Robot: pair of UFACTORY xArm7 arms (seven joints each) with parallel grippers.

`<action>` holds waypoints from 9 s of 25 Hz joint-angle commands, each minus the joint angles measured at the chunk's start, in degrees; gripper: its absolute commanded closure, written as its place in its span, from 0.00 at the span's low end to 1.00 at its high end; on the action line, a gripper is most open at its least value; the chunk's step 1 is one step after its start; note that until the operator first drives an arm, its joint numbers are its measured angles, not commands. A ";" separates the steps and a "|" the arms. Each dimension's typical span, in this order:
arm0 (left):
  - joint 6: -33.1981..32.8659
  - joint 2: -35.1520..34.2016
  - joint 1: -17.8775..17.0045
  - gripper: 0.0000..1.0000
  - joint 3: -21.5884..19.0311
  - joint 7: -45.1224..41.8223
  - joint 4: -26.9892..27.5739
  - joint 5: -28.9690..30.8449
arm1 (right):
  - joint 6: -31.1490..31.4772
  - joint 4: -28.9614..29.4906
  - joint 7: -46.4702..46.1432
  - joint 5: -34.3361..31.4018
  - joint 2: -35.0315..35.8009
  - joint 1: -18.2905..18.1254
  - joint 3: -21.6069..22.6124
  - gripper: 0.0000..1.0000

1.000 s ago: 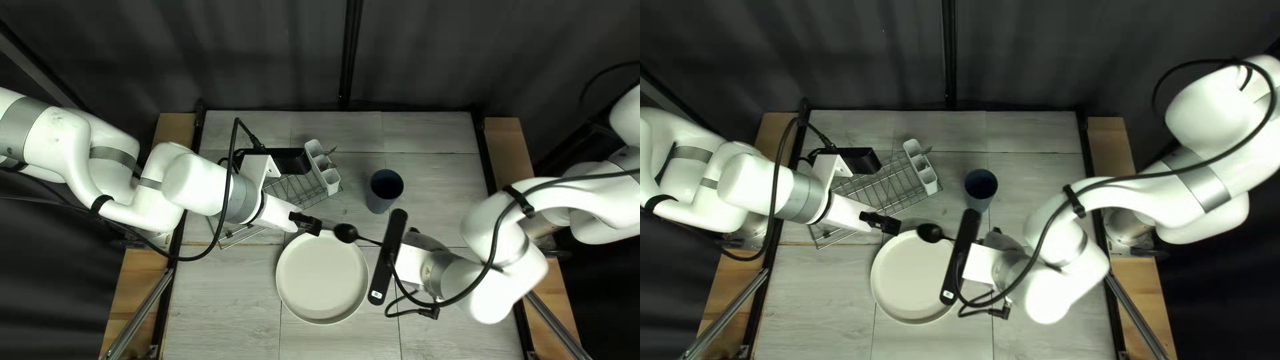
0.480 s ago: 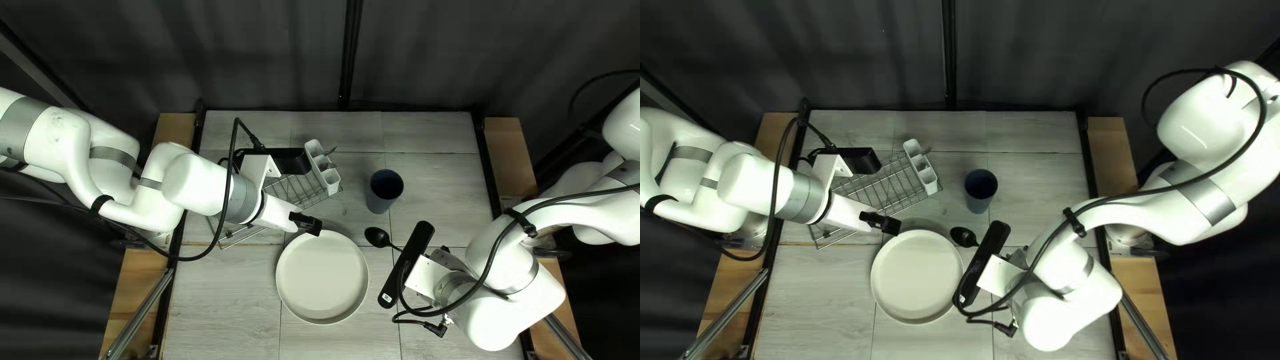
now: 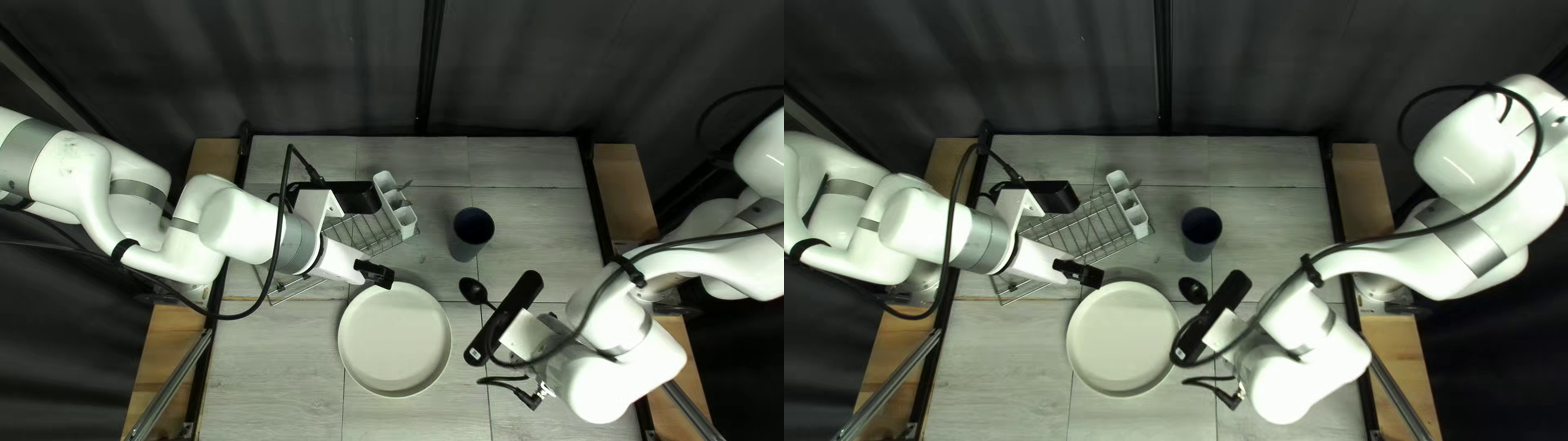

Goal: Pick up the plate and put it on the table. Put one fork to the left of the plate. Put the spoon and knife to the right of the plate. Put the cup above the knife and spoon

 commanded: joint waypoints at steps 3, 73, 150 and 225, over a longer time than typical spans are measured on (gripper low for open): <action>0.00 0.00 0.00 0.00 0.00 0.00 0.00 0.00 | -4.17 0.75 10.61 0.80 4.88 -0.63 -1.73 1.00; 0.00 0.00 0.00 0.00 0.00 0.00 0.00 0.00 | -7.98 -7.30 11.71 7.36 -9.71 2.64 -1.76 0.00; 9.53 3.45 -3.64 0.00 19.00 43.08 8.10 -2.37 | 1.06 -20.62 -55.72 8.43 -44.19 15.50 -28.51 0.00; 11.49 28.17 -12.77 0.00 34.89 135.10 22.12 -4.30 | 1.06 -20.62 -55.72 8.43 -44.19 15.50 -28.51 0.00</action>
